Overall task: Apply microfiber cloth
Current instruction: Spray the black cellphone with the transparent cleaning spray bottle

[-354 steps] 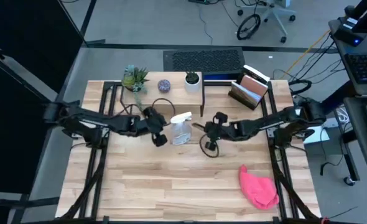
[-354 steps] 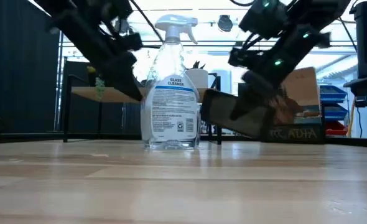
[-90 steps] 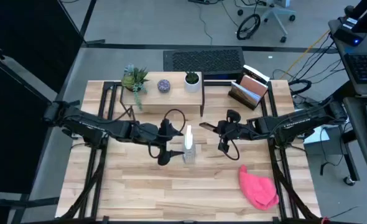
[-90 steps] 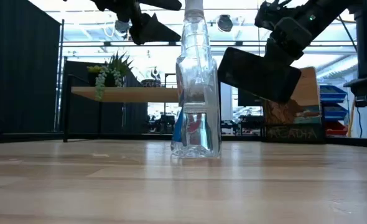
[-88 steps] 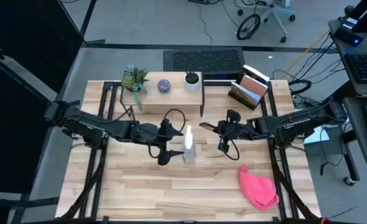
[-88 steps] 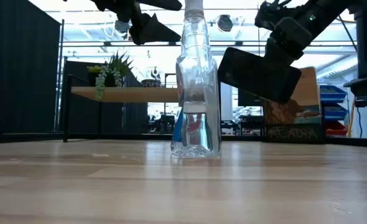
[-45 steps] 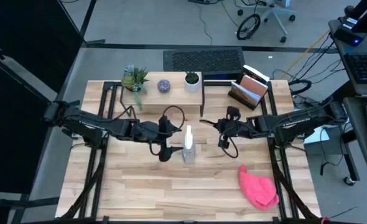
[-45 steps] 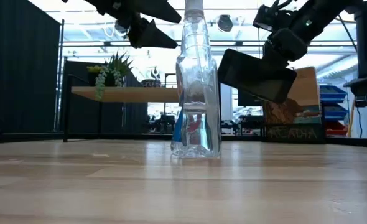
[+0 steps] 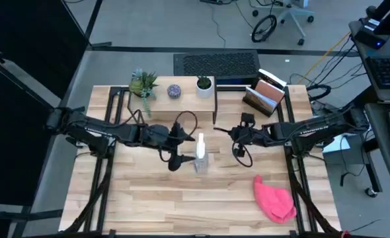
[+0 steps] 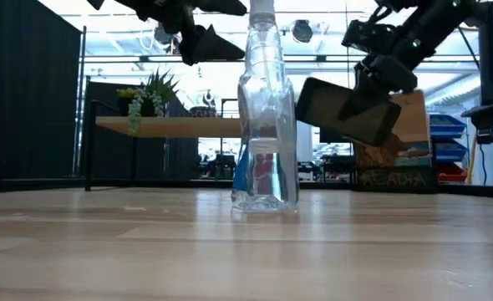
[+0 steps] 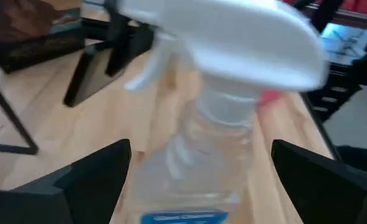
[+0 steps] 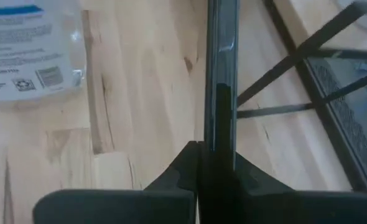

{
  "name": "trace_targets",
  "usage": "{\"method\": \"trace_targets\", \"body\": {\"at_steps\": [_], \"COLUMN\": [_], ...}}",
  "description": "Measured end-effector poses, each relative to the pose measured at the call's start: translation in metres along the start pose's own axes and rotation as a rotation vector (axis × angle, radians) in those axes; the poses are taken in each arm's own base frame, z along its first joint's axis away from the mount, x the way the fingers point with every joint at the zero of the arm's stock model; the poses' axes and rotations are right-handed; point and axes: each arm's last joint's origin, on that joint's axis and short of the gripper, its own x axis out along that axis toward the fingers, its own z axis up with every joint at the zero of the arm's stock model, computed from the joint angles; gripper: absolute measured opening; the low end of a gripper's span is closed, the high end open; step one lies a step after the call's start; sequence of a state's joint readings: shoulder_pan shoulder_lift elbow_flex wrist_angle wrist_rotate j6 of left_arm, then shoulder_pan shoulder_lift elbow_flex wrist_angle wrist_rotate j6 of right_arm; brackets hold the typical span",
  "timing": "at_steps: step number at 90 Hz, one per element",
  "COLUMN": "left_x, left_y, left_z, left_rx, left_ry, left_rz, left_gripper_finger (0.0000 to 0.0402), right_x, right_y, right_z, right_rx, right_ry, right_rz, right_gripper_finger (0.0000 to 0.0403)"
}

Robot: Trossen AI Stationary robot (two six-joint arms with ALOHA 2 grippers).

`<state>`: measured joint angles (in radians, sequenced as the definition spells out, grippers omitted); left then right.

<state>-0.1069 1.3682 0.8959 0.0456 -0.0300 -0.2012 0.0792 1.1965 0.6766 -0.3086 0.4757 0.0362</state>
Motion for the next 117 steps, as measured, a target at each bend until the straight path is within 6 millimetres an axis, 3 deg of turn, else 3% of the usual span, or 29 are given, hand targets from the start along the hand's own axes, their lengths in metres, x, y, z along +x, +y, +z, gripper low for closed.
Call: {"method": "trace_targets", "body": {"at_steps": [15, 41, 69, 117], "left_x": [0.0, 0.0, 0.026, 0.025], "left_y": [0.003, 0.001, 0.002, 0.004], "left_z": [0.003, 0.013, 0.004, 0.011], "left_rx": [-0.005, 0.077, 0.074, 0.097], "left_ry": [-0.033, -0.133, -0.163, -0.243], "left_rz": [0.038, 0.02, 0.033, 0.109], "left_gripper_finger": [0.0375, 0.0375, 0.0375, 0.0375], "right_x": [0.004, 0.004, 0.004, 0.003], "right_y": [0.002, 0.002, 0.002, 0.002], "right_z": [-0.009, -0.007, -0.003, 0.001], "right_rx": [0.036, 0.057, 0.071, 0.092], "right_ry": [0.017, -0.003, -0.035, -0.077], "right_rz": [0.003, 0.005, 0.007, 0.015], "right_gripper_finger": [0.0008, 0.0008, 0.0008, 0.0008]}}
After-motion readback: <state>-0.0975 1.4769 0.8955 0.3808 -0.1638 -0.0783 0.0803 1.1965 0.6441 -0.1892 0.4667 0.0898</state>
